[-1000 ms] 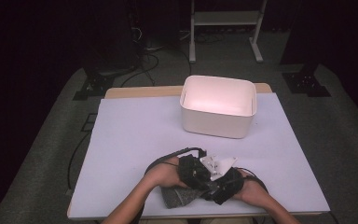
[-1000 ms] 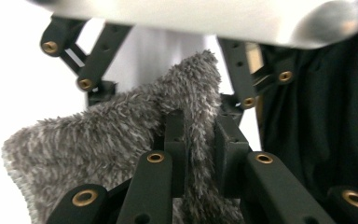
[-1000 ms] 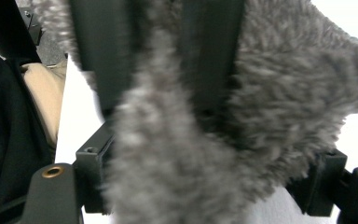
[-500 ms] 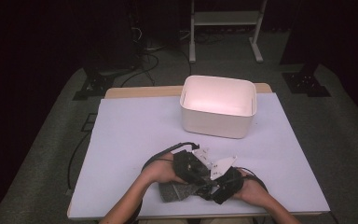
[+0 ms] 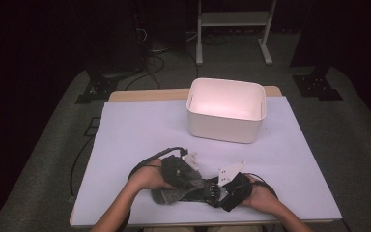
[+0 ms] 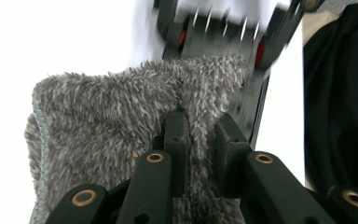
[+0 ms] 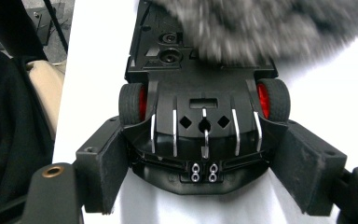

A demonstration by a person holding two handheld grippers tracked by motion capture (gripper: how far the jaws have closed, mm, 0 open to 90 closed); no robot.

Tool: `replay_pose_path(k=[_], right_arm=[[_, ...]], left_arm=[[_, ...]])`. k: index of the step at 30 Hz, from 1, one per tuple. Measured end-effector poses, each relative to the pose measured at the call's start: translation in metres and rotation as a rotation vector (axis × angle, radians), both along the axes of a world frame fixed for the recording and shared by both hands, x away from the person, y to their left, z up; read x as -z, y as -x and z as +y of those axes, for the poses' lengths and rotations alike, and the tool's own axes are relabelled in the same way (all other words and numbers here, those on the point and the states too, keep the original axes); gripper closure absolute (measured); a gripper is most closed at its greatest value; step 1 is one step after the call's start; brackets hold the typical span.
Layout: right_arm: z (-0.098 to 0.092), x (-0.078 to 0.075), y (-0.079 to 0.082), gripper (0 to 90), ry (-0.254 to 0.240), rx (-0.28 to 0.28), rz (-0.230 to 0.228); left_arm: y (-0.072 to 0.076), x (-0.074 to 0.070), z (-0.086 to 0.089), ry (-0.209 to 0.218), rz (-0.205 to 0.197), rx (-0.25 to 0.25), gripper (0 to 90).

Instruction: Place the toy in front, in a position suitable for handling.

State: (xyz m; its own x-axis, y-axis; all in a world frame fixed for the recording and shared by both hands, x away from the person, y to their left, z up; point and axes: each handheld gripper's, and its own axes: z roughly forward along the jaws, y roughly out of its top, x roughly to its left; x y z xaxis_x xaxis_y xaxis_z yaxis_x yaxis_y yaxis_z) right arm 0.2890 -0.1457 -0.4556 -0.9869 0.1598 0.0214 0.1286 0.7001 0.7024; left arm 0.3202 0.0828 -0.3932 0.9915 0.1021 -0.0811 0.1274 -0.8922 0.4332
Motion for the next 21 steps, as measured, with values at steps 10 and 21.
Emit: replay_pose_path(k=[10, 21], right_arm=[[-0.001, 0.001, -0.002, 23.1, -0.003, -0.004, 0.008], [0.0, 0.002, -0.003, 22.9, 0.01, -0.011, 0.008]], left_arm=[[-0.001, 0.003, 0.033, -0.011, 0.019, -0.064, 77.4], [0.002, 0.004, 0.014, 0.039, 0.046, -0.017, 77.3]])
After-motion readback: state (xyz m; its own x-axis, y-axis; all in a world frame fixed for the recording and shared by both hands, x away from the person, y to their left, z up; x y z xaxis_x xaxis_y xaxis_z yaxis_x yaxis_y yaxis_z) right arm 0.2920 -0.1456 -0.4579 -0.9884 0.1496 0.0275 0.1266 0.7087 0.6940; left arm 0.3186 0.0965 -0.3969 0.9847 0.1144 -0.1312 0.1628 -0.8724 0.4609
